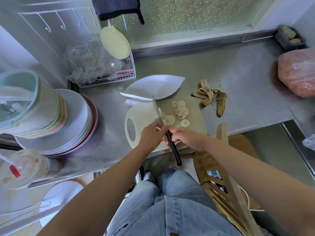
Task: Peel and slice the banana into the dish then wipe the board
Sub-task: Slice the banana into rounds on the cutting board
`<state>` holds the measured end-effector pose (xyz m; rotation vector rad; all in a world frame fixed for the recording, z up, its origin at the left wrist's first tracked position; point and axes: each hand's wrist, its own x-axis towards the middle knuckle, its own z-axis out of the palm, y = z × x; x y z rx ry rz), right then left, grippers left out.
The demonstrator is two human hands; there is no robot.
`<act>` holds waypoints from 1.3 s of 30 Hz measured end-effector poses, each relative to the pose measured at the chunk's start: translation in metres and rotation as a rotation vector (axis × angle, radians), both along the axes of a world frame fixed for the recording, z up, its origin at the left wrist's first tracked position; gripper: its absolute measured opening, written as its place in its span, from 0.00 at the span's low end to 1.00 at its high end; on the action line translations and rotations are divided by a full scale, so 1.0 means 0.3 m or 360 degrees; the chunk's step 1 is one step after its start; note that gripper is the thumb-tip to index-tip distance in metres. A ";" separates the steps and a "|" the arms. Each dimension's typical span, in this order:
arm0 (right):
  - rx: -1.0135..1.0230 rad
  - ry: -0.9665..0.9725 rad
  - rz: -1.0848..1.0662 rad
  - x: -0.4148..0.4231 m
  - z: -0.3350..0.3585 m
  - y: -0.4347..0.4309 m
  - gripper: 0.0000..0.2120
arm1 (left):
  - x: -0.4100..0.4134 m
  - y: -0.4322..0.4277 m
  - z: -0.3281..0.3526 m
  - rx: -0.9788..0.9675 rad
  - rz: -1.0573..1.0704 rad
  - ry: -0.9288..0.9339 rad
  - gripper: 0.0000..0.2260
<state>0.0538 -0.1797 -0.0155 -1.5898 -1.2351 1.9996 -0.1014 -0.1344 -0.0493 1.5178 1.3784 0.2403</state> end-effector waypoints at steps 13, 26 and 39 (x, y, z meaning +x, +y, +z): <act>0.0206 -0.0351 -0.0177 -0.029 -0.039 0.017 0.18 | -0.059 -0.001 -0.009 -0.0131 0.0187 -0.0095 0.18; 0.1038 -0.0616 0.0089 -0.140 -0.140 0.002 0.18 | -0.142 -0.035 0.065 -0.0217 0.0423 -0.0546 0.07; 0.1257 -0.0663 0.0220 -0.098 -0.139 -0.008 0.22 | -0.137 -0.017 0.070 -0.0511 0.0461 -0.0832 0.11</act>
